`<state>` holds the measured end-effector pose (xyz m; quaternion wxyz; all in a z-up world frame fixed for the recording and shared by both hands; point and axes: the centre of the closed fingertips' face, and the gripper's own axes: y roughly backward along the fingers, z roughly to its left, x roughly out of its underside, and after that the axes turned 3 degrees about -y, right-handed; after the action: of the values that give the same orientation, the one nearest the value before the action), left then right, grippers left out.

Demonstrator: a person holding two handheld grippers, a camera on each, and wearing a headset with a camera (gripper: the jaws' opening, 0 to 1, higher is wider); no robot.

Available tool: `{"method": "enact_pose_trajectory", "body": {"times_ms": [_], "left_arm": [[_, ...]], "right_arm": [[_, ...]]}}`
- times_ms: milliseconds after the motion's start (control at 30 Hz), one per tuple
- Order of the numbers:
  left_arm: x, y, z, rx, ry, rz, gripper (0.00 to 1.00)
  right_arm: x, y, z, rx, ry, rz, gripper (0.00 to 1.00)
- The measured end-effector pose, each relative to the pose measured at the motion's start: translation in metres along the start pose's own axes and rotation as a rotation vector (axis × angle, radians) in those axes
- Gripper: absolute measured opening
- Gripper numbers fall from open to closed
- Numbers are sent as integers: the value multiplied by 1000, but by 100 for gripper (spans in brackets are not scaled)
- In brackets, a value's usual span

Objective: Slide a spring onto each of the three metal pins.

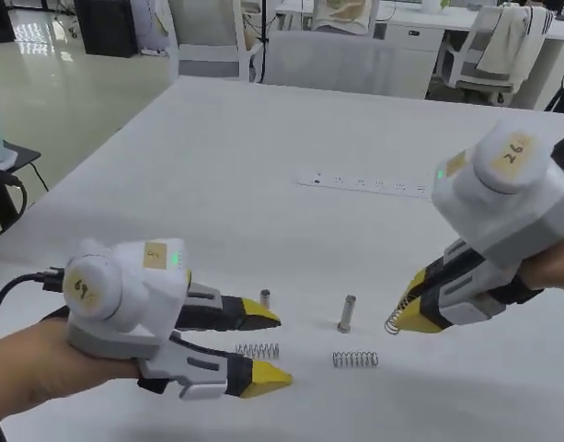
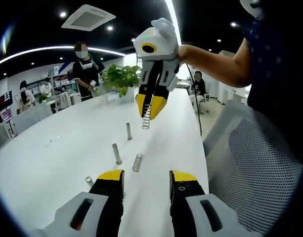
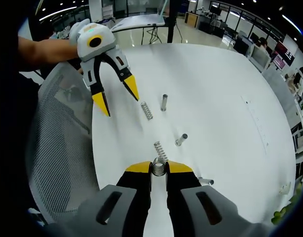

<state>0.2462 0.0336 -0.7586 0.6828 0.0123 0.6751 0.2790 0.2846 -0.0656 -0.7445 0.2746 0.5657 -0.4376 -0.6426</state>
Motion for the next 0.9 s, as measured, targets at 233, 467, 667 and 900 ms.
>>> {"method": "enact_pose_trajectory", "body": {"times_ms": [233, 467, 667, 900], "left_arm": [[9, 16, 5, -47, 17, 16, 33], [17, 28, 12, -109, 49, 11, 38], [21, 31, 18, -153, 82, -4, 43], [33, 30, 20, -176, 120, 14, 49]], "right_arm": [[5, 5, -11, 23, -25, -6, 8], [13, 13, -27, 55, -44, 5, 8], [18, 20, -41, 83, -54, 7, 8], [21, 27, -55, 109, -60, 18, 8]]}}
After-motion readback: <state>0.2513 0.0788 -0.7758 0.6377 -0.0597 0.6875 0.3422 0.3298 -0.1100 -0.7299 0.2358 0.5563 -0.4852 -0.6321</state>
